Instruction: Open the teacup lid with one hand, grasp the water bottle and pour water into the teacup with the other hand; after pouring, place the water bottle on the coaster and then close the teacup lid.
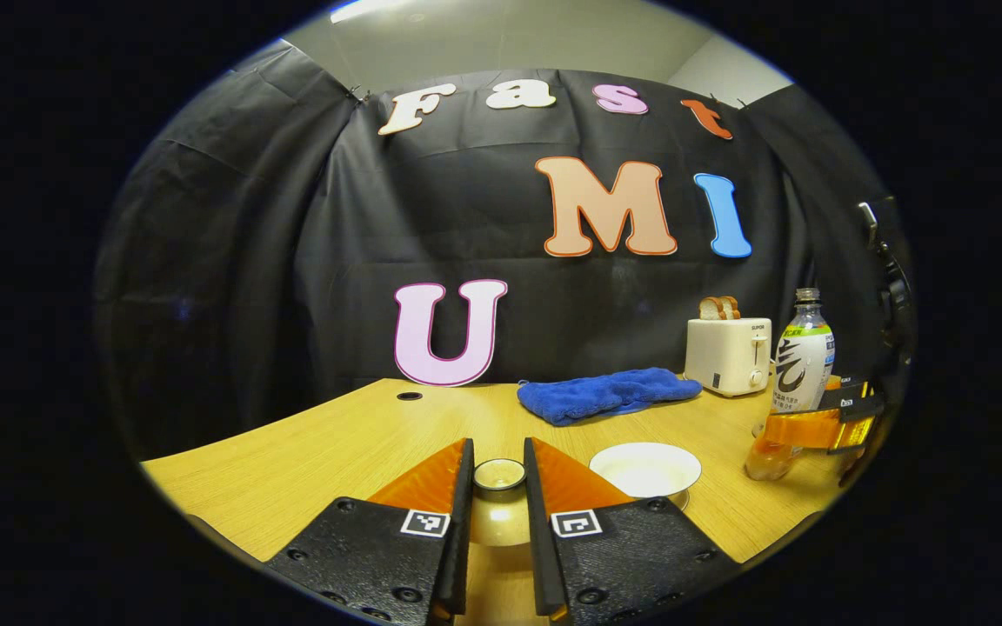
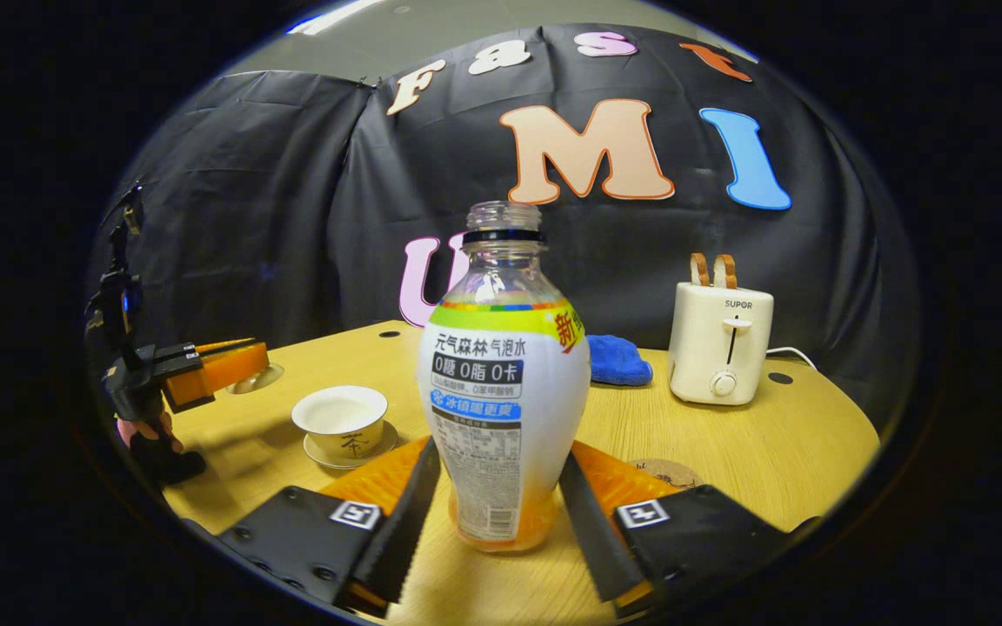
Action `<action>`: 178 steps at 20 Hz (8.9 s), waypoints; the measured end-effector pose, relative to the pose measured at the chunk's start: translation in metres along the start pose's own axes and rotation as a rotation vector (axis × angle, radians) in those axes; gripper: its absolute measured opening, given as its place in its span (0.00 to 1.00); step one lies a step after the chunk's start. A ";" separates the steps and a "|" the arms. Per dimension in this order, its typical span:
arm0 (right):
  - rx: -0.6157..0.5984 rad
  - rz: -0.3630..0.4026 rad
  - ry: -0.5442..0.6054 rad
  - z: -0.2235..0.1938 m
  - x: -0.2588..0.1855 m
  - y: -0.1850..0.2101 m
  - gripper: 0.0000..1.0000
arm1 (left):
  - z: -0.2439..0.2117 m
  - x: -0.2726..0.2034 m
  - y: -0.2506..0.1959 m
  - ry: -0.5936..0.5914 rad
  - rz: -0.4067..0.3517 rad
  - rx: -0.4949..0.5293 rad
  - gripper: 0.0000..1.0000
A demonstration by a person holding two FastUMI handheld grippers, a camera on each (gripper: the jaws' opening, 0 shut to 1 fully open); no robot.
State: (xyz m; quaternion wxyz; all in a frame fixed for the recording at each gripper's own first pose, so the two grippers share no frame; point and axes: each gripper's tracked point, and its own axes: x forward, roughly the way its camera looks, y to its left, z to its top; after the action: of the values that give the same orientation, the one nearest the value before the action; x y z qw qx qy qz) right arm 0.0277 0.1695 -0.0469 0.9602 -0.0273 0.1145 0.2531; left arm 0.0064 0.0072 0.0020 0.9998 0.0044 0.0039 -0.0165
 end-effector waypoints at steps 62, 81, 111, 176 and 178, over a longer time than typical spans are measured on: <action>-1.573 -0.402 0.039 0.052 0.036 0.002 0.67 | 0.001 -0.001 0.014 0.003 0.023 -0.001 0.28; -1.844 -0.513 -0.123 0.080 0.025 0.023 0.67 | 0.000 -0.001 0.015 0.003 0.023 -0.001 0.28; -1.784 -0.507 -0.110 0.056 0.031 0.012 0.67 | 0.000 -0.001 0.014 0.003 0.022 0.000 0.28; 0.071 -0.261 0.001 0.002 -0.017 -0.114 0.90 | 0.001 -0.001 0.014 0.002 0.020 0.001 0.28; 0.070 -0.255 -0.004 0.003 -0.020 -0.112 0.91 | 0.001 0.000 0.014 0.002 0.020 0.001 0.28</action>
State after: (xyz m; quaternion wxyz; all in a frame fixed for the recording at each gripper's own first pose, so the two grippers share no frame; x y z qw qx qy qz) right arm 0.0668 0.0631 -0.0405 0.9852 -0.0074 0.1170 0.1250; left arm 0.0067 0.0214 0.0028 1.0000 0.0048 0.0047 -0.0066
